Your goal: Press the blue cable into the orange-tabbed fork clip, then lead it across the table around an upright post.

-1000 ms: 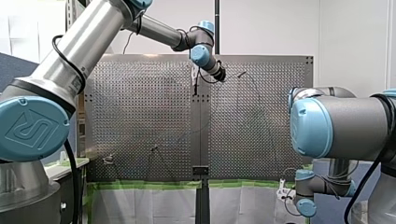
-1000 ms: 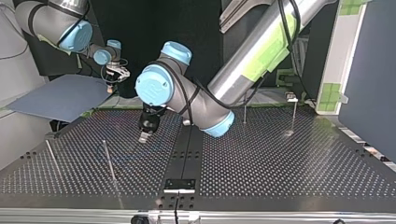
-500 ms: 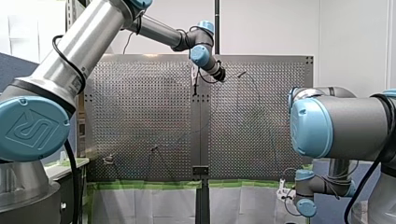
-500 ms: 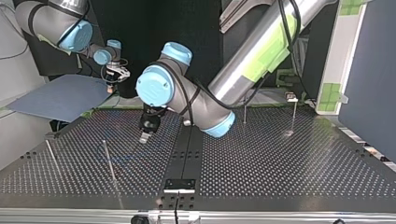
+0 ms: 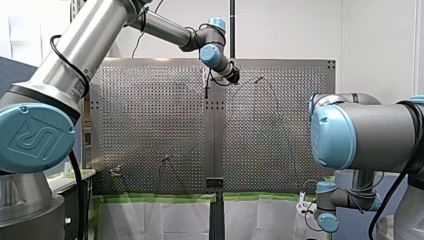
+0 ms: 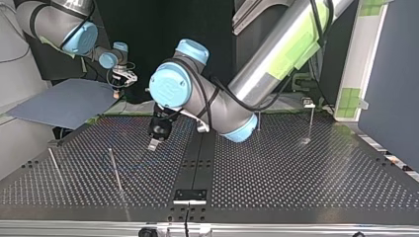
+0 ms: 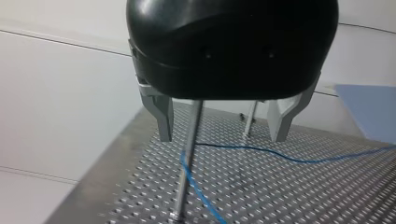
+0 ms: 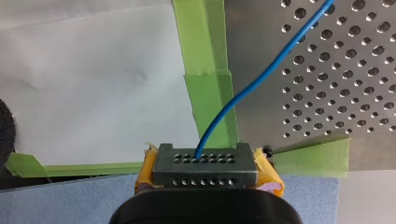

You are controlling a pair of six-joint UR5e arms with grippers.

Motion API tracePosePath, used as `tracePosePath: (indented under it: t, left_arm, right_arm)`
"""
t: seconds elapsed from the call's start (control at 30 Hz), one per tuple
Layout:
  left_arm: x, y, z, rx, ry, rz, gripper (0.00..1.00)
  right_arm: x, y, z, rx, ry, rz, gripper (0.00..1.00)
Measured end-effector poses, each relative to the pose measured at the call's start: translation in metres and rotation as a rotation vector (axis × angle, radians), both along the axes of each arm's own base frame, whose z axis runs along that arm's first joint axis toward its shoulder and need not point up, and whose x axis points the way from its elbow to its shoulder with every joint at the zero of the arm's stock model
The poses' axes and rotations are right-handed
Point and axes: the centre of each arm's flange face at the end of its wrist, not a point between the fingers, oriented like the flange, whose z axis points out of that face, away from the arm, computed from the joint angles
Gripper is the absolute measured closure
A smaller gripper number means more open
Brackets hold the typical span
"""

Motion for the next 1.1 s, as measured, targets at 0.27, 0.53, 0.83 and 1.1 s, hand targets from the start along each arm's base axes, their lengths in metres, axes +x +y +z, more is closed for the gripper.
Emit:
tracePosePath:
  t: [0.27,0.53,0.83,1.1]
  left_arm:
    - [-0.014,0.013,0.02,-0.105,-0.021,-0.026,0.0]
    - [-0.023,0.034,0.038,-0.211,-0.046,0.007,0.0]
    - [-0.033,0.057,0.055,-0.324,-0.073,0.034,0.0]
    - [-0.045,0.075,0.069,-0.407,-0.104,0.039,0.0]
  right_arm:
    - [0.0,0.0,0.0,0.0,0.001,0.001,1.0]
    - [0.002,0.0,0.0,-0.001,0.001,0.003,1.0]
    - [0.005,0.001,0.0,-0.001,0.0,0.01,1.0]
    - [0.007,0.002,0.0,0.0,-0.001,0.015,1.0]
